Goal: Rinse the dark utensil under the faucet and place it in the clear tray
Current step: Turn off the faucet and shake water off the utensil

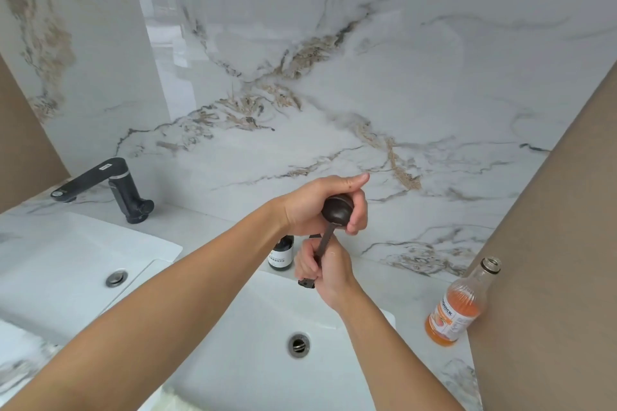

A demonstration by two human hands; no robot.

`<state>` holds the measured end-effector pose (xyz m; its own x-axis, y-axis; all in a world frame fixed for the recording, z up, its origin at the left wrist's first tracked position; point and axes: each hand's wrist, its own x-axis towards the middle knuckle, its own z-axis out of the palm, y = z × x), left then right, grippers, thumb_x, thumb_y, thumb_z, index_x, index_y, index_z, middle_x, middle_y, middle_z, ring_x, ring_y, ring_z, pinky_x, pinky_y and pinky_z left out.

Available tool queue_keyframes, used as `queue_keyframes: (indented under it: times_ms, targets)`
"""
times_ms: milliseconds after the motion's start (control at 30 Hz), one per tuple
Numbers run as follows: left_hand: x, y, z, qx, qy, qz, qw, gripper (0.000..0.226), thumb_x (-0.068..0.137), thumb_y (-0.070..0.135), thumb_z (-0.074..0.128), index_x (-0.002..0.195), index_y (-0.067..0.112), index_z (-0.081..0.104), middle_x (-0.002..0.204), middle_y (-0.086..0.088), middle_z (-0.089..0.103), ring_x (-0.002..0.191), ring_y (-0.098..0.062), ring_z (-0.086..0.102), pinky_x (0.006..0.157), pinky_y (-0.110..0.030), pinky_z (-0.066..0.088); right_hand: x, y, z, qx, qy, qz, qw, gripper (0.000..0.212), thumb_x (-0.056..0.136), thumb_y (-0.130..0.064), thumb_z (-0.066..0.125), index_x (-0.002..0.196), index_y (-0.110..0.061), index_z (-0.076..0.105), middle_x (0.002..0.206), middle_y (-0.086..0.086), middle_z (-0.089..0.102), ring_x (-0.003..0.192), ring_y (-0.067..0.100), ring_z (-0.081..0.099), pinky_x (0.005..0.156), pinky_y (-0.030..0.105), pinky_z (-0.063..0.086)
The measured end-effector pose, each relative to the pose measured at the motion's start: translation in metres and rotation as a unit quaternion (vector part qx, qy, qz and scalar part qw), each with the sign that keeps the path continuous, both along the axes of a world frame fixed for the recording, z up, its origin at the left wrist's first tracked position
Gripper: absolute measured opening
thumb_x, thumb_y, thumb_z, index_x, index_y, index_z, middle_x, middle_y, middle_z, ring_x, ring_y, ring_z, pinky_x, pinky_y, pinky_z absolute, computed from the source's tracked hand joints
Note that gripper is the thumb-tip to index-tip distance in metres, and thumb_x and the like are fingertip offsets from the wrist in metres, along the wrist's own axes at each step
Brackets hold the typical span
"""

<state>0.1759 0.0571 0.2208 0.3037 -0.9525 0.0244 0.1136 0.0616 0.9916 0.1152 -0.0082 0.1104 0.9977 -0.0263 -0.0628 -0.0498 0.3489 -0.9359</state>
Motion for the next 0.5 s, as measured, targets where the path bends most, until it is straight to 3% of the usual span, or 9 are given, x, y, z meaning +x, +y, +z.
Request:
queue_keyframes:
  times_ms: [100, 233, 333, 433, 500]
  targets:
    - [0.004, -0.002, 0.007, -0.042, 0.030, -0.005, 0.999, 0.060, 0.093, 0.051, 0.052, 0.052, 0.008, 0.062, 0.053, -0.006, 0.054, 0.061, -0.023, 0.046, 0.064, -0.030, 0.043, -0.007, 0.000, -0.012, -0.048, 0.037, -0.022, 0.998, 0.069, 0.103, -0.043, 0.023, 0.042, -0.013, 0.032, 0.035, 0.001, 0.025, 0.039, 0.019, 0.025, 0.050, 0.027, 0.028]
    - [0.004, -0.002, -0.005, -0.051, 0.070, 0.035, 0.996, 0.056, 0.089, 0.053, 0.057, 0.056, 0.007, 0.061, 0.056, -0.007, 0.054, 0.061, -0.023, 0.047, 0.059, -0.029, 0.044, -0.022, -0.001, -0.028, -0.041, 0.084, -0.035, 0.995, 0.066, 0.102, -0.051, 0.026, 0.047, -0.014, 0.028, 0.038, 0.000, 0.023, 0.041, 0.018, 0.024, 0.054, 0.029, 0.026]
    - [0.009, 0.001, -0.008, -0.079, 0.121, 0.081, 0.986, 0.056, 0.092, 0.054, 0.054, 0.063, 0.006, 0.062, 0.062, -0.010, 0.056, 0.064, -0.025, 0.046, 0.060, -0.033, 0.044, -0.024, -0.004, -0.022, -0.016, 0.086, -0.024, 0.996, 0.064, 0.101, -0.055, 0.028, 0.050, -0.017, 0.021, 0.045, -0.002, 0.014, 0.045, 0.017, 0.014, 0.051, 0.029, 0.016]
    - [0.008, -0.002, -0.006, -0.050, 0.060, 0.063, 0.995, 0.057, 0.095, 0.052, 0.050, 0.064, 0.007, 0.065, 0.068, -0.010, 0.059, 0.067, -0.024, 0.048, 0.062, -0.031, 0.044, -0.028, -0.008, -0.021, -0.025, 0.124, -0.018, 0.992, 0.062, 0.099, -0.058, 0.031, 0.055, -0.018, 0.013, 0.048, -0.001, 0.009, 0.054, 0.019, 0.004, 0.054, 0.033, 0.005]
    - [0.006, -0.004, -0.007, -0.048, 0.038, 0.033, 0.998, 0.058, 0.095, 0.056, 0.047, 0.075, 0.006, 0.068, 0.076, -0.011, 0.063, 0.073, -0.023, 0.051, 0.066, -0.031, 0.044, -0.027, -0.011, -0.024, -0.012, 0.115, -0.010, 0.993, 0.062, 0.098, -0.058, 0.031, 0.056, -0.017, 0.012, 0.050, 0.000, 0.007, 0.056, 0.019, 0.003, 0.055, 0.035, 0.004]
